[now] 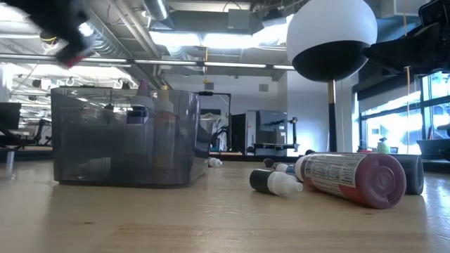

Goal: Pick & Place food coloring
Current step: Put the small red food coloring bottle into the black bin, then put the large black food coloring bottle into the black bin

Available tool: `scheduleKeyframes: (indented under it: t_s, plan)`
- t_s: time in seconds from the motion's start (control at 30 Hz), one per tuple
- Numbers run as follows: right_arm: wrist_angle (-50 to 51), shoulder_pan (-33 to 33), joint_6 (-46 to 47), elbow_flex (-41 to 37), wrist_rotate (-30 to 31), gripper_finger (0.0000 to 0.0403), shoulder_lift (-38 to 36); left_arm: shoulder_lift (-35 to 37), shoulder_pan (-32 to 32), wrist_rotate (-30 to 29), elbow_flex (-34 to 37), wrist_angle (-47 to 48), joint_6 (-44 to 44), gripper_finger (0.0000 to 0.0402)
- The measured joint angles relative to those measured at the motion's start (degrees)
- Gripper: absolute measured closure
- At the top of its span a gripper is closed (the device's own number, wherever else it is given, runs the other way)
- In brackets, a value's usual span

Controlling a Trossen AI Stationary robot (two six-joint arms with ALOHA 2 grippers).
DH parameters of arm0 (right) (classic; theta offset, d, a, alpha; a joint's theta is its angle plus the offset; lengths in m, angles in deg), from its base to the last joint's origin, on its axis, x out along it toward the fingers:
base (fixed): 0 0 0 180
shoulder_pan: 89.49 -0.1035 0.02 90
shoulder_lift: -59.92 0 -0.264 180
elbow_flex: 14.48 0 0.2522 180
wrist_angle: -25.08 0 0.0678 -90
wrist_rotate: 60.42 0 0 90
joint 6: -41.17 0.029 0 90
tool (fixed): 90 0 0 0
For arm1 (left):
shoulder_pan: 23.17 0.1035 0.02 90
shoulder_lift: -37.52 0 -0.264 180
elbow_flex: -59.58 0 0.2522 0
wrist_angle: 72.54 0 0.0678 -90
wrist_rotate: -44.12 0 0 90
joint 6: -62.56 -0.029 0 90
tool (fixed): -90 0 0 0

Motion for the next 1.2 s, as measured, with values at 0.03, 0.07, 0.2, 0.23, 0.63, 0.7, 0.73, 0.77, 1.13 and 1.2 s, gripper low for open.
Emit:
scheduleKeyframes:
  t_s: [0.03, 0.07, 0.2, 0.23, 0.63, 0.7, 0.73, 0.77, 1.13, 1.2]
  plan:
    - [0.0, 0.0, 0.0, 0.0, 0.0, 0.0289, 0.0, -0.1, 1.1, -0.4, 0.0, -3.7, -3.0, 0.0334]
    - [0.0, 0.0, 0.0, 0.0, 0.0, 0.0289, 0.0, -0.4, 2.3, -0.2, 0.0, -7.3, -5.7, 0.0334]
    - [0.0, 0.0, 0.0, 0.0, 0.0, 0.0289, 0.0, -2.6, 6.6, 5.0, 0.0, -16.5, -14.0, 0.0334]
    - [0.0, 0.0, 0.0, 0.0, 0.0, 0.0289, 0.0, -3.3, 7.6, 6.2, 0.0, -17.7, -15.3, 0.0334]
    - [0.0, 0.0, 0.0, 0.0, 0.0, 0.0289, 0.0, -13.5, 13.3, 21.0, 0.0, -18.5, -17.9, 0.0333]
    - [0.0, 0.0, 0.0, 0.0, 0.0, 0.0289, 0.0, -14.6, 13.3, 21.1, 0.0, -18.1, -18.0, 0.0329]
    - [0.0, 0.0, 0.0, 0.0, 0.0, 0.0289, 0.0, -15.0, 13.3, 21.0, 0.0, -18.1, -17.9, 0.0326]
    - [0.0, 0.0, 0.0, 0.0, 0.0, 0.0289, 0.0, -15.3, 13.3, 21.0, 0.0, -18.2, -18.0, 0.0323]
    - [0.0, 0.0, 0.0, 0.0, 0.0, 0.0289, 0.0, -17.9, 13.2, 22.8, 0.0, -18.5, -17.9, 0.0305]
    - [0.0, 0.0, 0.0, 0.0, 0.0, 0.0289, 0.0, -17.8, 13.2, 22.8, 0.0, -18.4, -17.9, 0.0305]
